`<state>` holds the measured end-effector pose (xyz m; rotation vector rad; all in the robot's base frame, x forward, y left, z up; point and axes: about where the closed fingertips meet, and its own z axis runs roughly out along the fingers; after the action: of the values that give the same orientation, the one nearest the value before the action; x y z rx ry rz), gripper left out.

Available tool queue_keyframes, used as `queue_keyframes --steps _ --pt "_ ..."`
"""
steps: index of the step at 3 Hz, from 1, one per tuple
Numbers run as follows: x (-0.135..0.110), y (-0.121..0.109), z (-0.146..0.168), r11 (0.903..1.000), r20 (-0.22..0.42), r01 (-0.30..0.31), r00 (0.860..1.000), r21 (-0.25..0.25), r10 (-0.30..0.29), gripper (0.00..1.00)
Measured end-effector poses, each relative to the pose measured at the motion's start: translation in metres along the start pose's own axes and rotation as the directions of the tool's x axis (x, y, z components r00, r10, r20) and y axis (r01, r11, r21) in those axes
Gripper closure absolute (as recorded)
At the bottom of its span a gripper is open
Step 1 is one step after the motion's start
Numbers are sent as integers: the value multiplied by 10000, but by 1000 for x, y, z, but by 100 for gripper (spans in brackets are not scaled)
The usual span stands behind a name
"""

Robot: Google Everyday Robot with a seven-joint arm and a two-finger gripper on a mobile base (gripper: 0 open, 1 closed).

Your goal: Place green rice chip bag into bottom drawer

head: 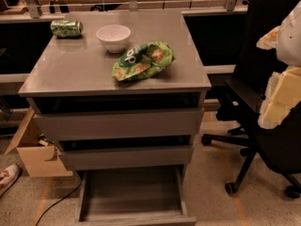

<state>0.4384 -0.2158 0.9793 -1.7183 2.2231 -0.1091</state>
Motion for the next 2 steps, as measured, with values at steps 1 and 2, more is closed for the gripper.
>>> queue_keyframes --steps 1,2 --pt "0 0 0 10000 9 5 10000 15 -5 0" --pt "-18 -21 9 9997 486 178 9986 191 -187 0"
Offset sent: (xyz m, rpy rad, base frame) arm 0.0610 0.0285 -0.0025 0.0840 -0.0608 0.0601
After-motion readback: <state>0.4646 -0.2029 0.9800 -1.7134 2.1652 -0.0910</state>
